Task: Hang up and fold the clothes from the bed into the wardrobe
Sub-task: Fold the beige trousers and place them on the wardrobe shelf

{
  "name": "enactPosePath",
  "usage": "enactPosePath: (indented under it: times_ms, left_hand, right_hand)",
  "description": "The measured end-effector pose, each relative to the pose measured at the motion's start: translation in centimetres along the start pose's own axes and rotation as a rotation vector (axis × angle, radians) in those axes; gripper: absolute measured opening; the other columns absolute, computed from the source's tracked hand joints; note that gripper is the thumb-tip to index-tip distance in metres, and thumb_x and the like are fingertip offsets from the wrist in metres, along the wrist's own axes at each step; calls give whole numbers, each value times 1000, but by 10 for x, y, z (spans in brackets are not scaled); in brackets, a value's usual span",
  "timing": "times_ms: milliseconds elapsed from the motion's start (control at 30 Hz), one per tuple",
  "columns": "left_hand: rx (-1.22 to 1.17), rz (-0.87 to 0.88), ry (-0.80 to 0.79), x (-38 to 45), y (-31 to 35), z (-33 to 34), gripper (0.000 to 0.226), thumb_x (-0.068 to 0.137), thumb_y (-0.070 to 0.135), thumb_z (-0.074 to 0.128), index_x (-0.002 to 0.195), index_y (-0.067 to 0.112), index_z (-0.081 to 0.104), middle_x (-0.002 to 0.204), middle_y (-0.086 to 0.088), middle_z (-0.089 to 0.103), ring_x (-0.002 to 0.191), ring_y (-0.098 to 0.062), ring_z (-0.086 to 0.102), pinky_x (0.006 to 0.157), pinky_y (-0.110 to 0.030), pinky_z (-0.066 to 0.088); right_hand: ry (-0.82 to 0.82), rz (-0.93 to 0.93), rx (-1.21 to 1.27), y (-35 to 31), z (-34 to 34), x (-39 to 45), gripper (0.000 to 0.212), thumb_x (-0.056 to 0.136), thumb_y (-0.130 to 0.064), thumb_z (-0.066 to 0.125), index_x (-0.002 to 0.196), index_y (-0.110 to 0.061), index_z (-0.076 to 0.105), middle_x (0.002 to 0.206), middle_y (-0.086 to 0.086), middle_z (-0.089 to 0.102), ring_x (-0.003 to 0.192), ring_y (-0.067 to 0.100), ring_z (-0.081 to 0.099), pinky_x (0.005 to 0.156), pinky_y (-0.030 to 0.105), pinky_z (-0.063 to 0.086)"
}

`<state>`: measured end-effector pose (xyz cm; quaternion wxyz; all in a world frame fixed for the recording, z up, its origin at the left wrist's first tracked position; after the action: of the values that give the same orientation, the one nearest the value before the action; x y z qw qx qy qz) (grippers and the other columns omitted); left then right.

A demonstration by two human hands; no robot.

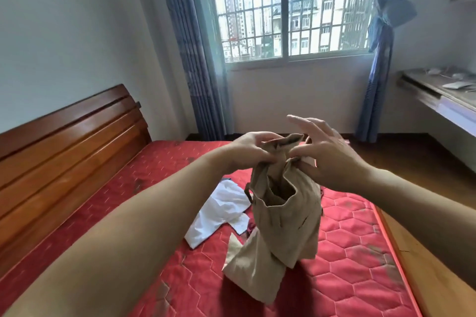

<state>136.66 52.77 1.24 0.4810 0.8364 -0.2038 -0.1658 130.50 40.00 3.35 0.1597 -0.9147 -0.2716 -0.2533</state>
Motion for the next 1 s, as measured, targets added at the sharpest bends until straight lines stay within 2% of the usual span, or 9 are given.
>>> enactPosePath:
  times_ms: [100, 167, 267, 400, 467, 533, 633, 800, 1000]
  left_hand:
    - [157, 81, -173, 0, 24, 12, 52, 88, -7, 59, 128, 26, 54, 126, -12, 61, 113, -29, 62, 93, -44, 55]
    - [202, 127, -228, 0, 36, 14, 53, 89, -8, 57, 128, 27, 46, 125, -18, 60, 104, -32, 64, 90, -51, 54]
    - [281, 174, -127, 0, 55, 3, 48, 89, 3, 60, 123, 32, 42, 105, -22, 66, 81, -24, 63, 79, -51, 56]
    - [801, 430, 87, -6, 91, -12, 24, 82, 28, 61, 101, 41, 57, 112, 3, 57, 107, -22, 53, 92, -43, 49]
    - [956, 371, 37, -9, 88, -12, 18, 83, 37, 55, 91, 52, 61, 120, 12, 50, 120, -19, 43, 101, -42, 43]
    - [896, 243, 32, -10, 76, -23, 16, 90, 46, 52, 101, 49, 63, 117, 11, 49, 117, -17, 45, 98, -39, 46]
    - [600, 132, 90, -16, 65, -47, 33, 88, 56, 58, 111, 33, 59, 106, 7, 58, 97, -15, 58, 78, -29, 51]
    - [827, 42, -35, -15, 51, -47, 27, 83, 55, 66, 80, 29, 68, 76, 10, 59, 67, -7, 54, 56, -21, 43]
    - [798, -2, -134, -8, 13, -54, 12, 83, 23, 65, 93, 17, 64, 84, 4, 65, 79, -18, 66, 74, -30, 56]
  right_hand:
    - [-114, 48, -47, 13, -8, 4, 16, 82, -35, 62, 89, -38, 76, 159, -2, 28, 148, 27, 16, 113, 50, 18]
    - [-157, 31, -44, 15, -12, 9, 21, 83, -40, 55, 87, -38, 76, 141, -6, 53, 134, 22, 43, 111, 49, 31]
    - [-131, 69, -47, 21, -24, 19, 34, 81, -45, 46, 81, -28, 76, 87, -12, 64, 78, 16, 61, 78, 41, 51]
    - [-103, 205, -101, 34, -32, 34, 19, 84, -35, 57, 82, -27, 75, 80, -8, 57, 75, 19, 58, 72, 41, 52]
    - [-87, 233, -115, 36, -36, 43, 20, 82, -36, 56, 82, -28, 73, 80, -9, 57, 77, 18, 58, 73, 39, 52]
    - [-88, 260, -149, 39, -38, 51, 19, 81, -35, 54, 78, -26, 71, 78, -10, 56, 78, 19, 59, 72, 38, 52]
    - [-65, 315, -178, 47, -44, 57, 19, 79, -34, 53, 72, -23, 67, 74, -10, 54, 76, 21, 58, 71, 40, 53]
    - [-115, 309, -152, 35, -43, 69, 16, 79, -33, 59, 69, -23, 65, 74, -10, 55, 78, 22, 58, 74, 42, 52]
    - [-136, 256, -132, 15, -40, 76, 18, 79, -30, 59, 65, -19, 64, 74, -8, 57, 74, 16, 57, 70, 41, 52]
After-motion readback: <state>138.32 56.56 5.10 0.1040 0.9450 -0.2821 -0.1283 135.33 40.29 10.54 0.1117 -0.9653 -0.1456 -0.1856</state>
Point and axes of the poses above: each hand's wrist, its own x-axis towards the middle knuckle, its own z-axis out of the palm, y = z × x, the point moved 8 cm from there along x, towards the middle knuckle
